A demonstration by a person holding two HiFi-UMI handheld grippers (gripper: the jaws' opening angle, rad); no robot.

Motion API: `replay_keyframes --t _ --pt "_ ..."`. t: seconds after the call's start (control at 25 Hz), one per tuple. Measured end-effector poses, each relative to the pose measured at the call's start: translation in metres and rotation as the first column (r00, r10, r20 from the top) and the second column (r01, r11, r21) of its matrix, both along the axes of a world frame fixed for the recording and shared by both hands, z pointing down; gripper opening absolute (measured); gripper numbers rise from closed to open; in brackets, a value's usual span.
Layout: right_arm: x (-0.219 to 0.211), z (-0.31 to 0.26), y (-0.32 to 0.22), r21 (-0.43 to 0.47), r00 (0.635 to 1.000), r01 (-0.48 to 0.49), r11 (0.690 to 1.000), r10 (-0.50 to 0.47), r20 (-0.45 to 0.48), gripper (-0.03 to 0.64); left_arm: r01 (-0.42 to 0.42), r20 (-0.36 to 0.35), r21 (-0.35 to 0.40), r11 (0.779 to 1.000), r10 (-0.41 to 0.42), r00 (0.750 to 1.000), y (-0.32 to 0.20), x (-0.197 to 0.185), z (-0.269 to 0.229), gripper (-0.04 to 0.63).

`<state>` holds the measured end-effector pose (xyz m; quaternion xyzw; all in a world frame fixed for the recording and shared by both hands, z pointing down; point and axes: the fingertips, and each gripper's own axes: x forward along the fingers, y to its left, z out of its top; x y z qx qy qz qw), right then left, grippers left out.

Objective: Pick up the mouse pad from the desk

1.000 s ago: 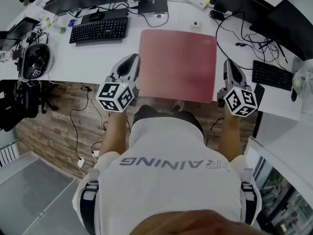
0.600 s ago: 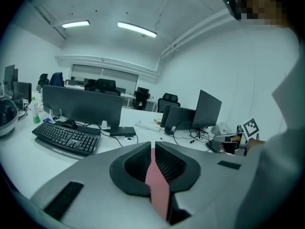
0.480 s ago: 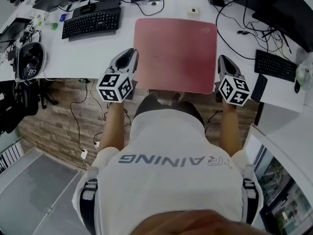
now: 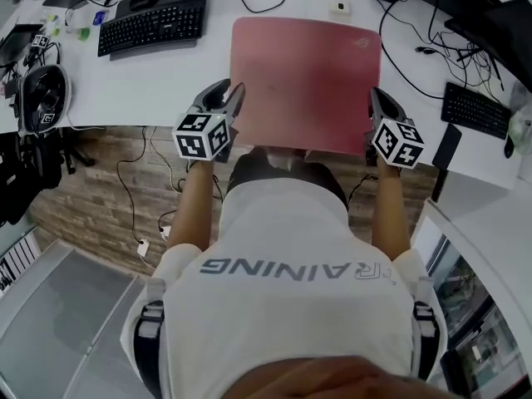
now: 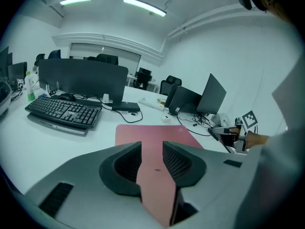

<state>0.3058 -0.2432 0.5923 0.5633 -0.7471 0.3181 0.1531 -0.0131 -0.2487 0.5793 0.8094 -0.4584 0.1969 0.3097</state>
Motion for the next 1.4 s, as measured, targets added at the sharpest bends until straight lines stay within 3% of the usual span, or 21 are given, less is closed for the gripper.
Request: replay_keyframes --t 0.28,0.4,0.52,0.6,0.68,0.8,0.96,1.4 --pt "-0.010 0.024 -0.008 -0.061 1.000 0.012 0.998 -0.012 0.011 0.059 -0.005 -0.014 -0.044 0.999 0.004 1.000 -0.006 -0.009 0.019 0.123" --pt "-0.011 0.034 -0.012 -0.075 0.999 0.022 0.997 -0.024 -0.031 0.120 -0.010 -0.021 -0.053 0.999 0.009 1.000 -0.009 -0.009 0.023 0.119" --pt "-0.009 0.046 -0.014 -0.103 0.999 0.018 0.994 -0.023 -0.046 0.289 -0.015 -0.013 -0.066 0.998 0.014 1.000 -0.013 -0.009 0.028 0.117" --pt "-0.005 0.059 -0.013 -0.146 0.997 0.015 0.989 -0.026 -0.074 0.359 -0.015 0.006 -0.084 0.996 0.016 1.000 -0.015 -0.011 0.034 0.117" --pt "0.000 0.072 -0.010 -0.191 0.994 0.011 0.981 -0.032 -0.102 0.378 -0.021 0.024 -0.123 0.992 0.024 0.999 -0.014 -0.012 0.045 0.148" --pt "0.011 0.088 -0.005 -0.243 0.992 -0.010 0.970 -0.021 -0.128 0.394 -0.026 0.049 -0.191 0.981 0.036 0.998 -0.013 -0.012 0.063 0.252" --pt "0.021 0.105 -0.001 -0.292 0.986 -0.022 0.956 -0.027 -0.162 0.419 0.000 0.099 -0.255 0.967 0.027 0.995 -0.013 -0.018 0.088 0.304" --pt "0.020 0.138 0.014 -0.390 0.977 -0.024 0.921 -0.061 -0.205 0.423 0.017 0.234 -0.389 0.921 0.081 0.969 0.006 -0.028 0.145 0.356"
